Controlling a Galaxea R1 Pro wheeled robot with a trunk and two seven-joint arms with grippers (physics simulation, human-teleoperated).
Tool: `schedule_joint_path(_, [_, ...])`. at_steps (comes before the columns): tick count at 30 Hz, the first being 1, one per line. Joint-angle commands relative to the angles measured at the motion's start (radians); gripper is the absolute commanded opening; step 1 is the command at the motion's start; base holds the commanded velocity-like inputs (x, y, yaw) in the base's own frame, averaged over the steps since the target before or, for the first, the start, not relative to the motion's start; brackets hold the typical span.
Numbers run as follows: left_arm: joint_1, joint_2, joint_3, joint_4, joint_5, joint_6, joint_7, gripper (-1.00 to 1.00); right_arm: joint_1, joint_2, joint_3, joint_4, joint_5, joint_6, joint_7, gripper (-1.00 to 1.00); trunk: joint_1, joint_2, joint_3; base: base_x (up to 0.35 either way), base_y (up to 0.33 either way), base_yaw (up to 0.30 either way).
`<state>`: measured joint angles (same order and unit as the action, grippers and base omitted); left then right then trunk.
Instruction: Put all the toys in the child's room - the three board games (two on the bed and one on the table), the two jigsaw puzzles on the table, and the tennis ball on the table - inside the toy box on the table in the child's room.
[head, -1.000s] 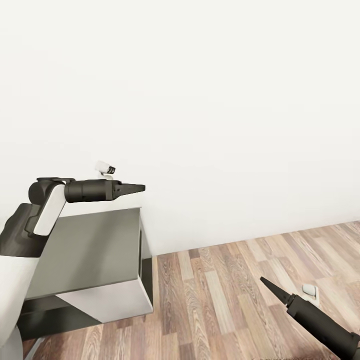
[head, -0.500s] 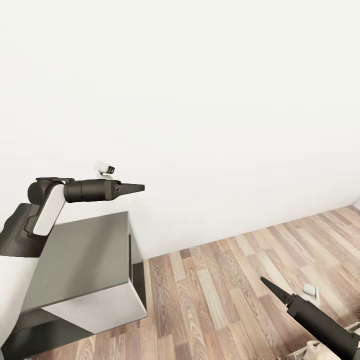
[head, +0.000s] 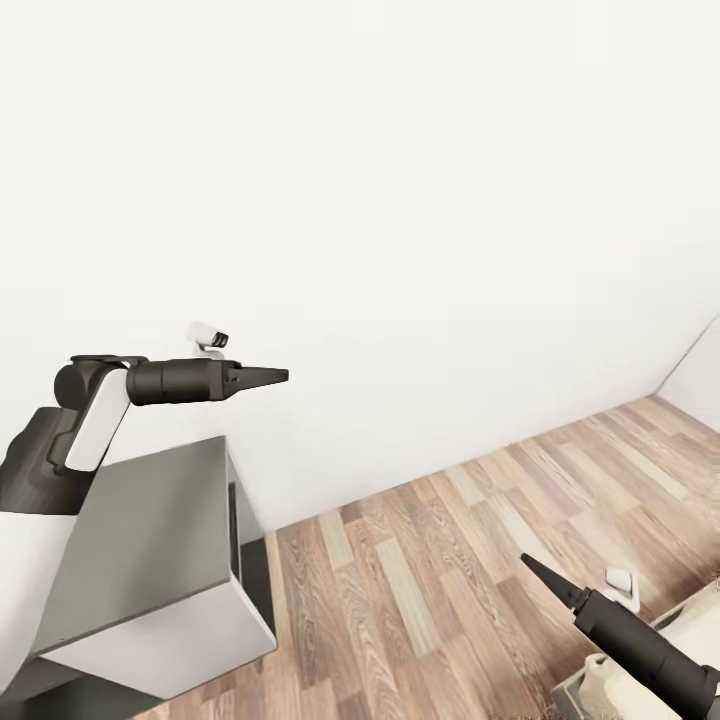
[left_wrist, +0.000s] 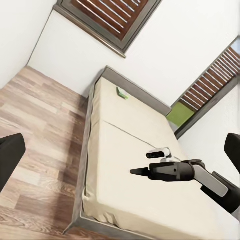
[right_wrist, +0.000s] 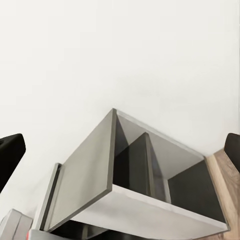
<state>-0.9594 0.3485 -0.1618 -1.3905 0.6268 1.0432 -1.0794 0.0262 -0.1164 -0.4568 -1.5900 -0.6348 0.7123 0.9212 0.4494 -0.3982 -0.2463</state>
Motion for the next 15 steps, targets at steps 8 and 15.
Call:
schedule_joint_path(8, [-0.001,0.006,-0.001,0.001,0.001,0.004,-0.002,1.00,0.000,0.000,0.000,-0.001,-0.005,0.005,0.001,1.00,0.001,-0.002,0.009,0.000,0.000,-0.187])
schedule_joint_path(15, [-0.001,0.010,-0.001,0.001,0.001,0.004,0.002,1.00,0.000,0.000,0.000,-0.001,-0.005,0.005,0.001,1.00,0.001,-0.002,0.020,0.000,0.000,-0.173])
